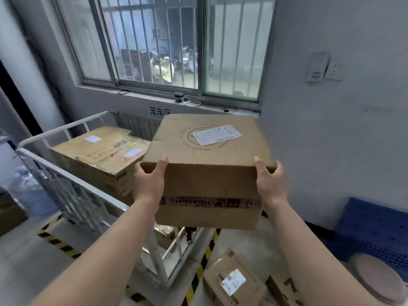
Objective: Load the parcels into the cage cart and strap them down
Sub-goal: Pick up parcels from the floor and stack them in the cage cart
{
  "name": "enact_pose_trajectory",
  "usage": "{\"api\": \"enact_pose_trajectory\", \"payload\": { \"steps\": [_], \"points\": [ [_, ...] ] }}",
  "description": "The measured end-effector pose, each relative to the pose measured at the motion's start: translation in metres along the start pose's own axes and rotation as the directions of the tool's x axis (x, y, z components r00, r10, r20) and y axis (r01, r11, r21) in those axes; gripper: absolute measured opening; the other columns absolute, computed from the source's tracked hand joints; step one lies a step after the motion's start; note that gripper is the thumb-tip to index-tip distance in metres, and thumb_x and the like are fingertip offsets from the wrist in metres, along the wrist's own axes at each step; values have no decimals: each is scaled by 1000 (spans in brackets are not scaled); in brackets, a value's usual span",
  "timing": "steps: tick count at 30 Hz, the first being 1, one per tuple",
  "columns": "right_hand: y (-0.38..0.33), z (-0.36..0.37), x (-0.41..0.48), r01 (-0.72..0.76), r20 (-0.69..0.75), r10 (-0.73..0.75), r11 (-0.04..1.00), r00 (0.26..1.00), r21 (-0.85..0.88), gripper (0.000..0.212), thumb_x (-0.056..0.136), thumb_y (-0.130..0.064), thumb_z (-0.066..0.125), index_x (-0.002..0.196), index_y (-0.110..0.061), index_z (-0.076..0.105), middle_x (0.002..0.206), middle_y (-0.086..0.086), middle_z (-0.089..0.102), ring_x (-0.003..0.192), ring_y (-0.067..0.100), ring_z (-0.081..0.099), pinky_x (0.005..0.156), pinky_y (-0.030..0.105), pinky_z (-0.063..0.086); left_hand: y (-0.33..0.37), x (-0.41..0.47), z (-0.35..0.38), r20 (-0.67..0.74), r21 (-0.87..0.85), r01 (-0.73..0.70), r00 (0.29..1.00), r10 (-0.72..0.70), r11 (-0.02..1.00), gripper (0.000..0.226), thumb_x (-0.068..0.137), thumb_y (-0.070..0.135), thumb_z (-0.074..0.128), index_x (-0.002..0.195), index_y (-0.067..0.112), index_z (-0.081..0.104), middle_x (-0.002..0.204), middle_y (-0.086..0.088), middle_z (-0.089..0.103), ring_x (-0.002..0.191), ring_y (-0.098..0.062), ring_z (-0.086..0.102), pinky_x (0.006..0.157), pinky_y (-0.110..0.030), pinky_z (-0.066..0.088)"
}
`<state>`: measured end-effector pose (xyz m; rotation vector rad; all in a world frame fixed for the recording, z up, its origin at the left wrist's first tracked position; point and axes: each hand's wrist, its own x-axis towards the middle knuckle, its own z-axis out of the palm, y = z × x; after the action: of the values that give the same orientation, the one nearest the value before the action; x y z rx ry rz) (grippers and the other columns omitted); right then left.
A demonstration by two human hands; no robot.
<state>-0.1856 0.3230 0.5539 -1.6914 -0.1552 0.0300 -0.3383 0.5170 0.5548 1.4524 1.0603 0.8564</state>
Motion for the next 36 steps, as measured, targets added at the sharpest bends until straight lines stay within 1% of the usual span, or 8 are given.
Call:
{"api": "enact_pose_trajectory", "payload": {
  "steps": [3,9,13,17,23,27,31,36],
  "points": [
    [-5,52,-3,-18,45,19,1000,999,-10,33,88,-47,57,107,-20,51,93,-10,58,85,13,56,80,35,47,1,38,-33,-20,-2,22,1000,-22,1000,71,82,59,61,136,18,41,123,-6,53,112,-29,51,97,-51,45],
    [-16,143,19,-2,120,6,999,993,-34,39,87,-49,57,113,-20,52,97,-9,59,90,13,58,86,38,47,-4,116,-65,-86,-30,29,996,-31,999,64,77,63,62,122,19,48,115,-5,57,104,-28,55,92,-51,48],
    [-16,204,48,4,172,5,998,985,-55,53,81,-57,56,118,-20,51,105,-6,59,103,19,57,97,45,46,-7,168,-72,-141,-40,41,989,-47,998,77,78,65,61,135,18,42,125,-6,54,113,-31,53,95,-55,47],
    [-18,258,70,3,240,13,998,971,-68,35,87,-51,56,107,-22,49,93,-11,58,95,18,56,85,37,44,-12,215,-82,-198,-40,67,977,-73,997,76,79,64,61,134,16,43,125,-9,55,112,-32,54,94,-56,48],
    [-15,337,91,2,273,20,997,962,-78,51,86,-53,57,122,-16,52,112,-1,58,99,19,56,80,33,42,-23,288,-101,-223,-32,96,970,-101,995,73,79,64,60,132,17,45,120,-7,57,108,-30,56,92,-52,50],
    [-5,383,105,-25,221,52,992,974,-124,50,87,-52,57,120,-17,51,110,-3,58,99,20,56,85,37,45,-35,347,-106,-160,-45,119,979,-125,992,92,69,70,63,140,17,38,131,-7,53,116,-32,53,96,-53,48],
    [7,427,107,-72,125,94,983,988,-170,57,79,-62,53,116,-19,53,110,-1,61,100,22,58,92,45,48,-53,412,-108,-46,17,153,987,-152,988,86,83,60,62,149,18,26,144,-8,43,129,-34,43,104,-54,41],
    [17,470,99,-183,-20,183,961,983,-208,68,73,-68,50,121,-20,52,117,-1,58,104,21,57,92,47,49,-68,485,-112,132,51,175,975,-180,983,75,83,53,65,142,17,36,138,-5,47,125,-30,46,104,-49,42]
  ]
}}
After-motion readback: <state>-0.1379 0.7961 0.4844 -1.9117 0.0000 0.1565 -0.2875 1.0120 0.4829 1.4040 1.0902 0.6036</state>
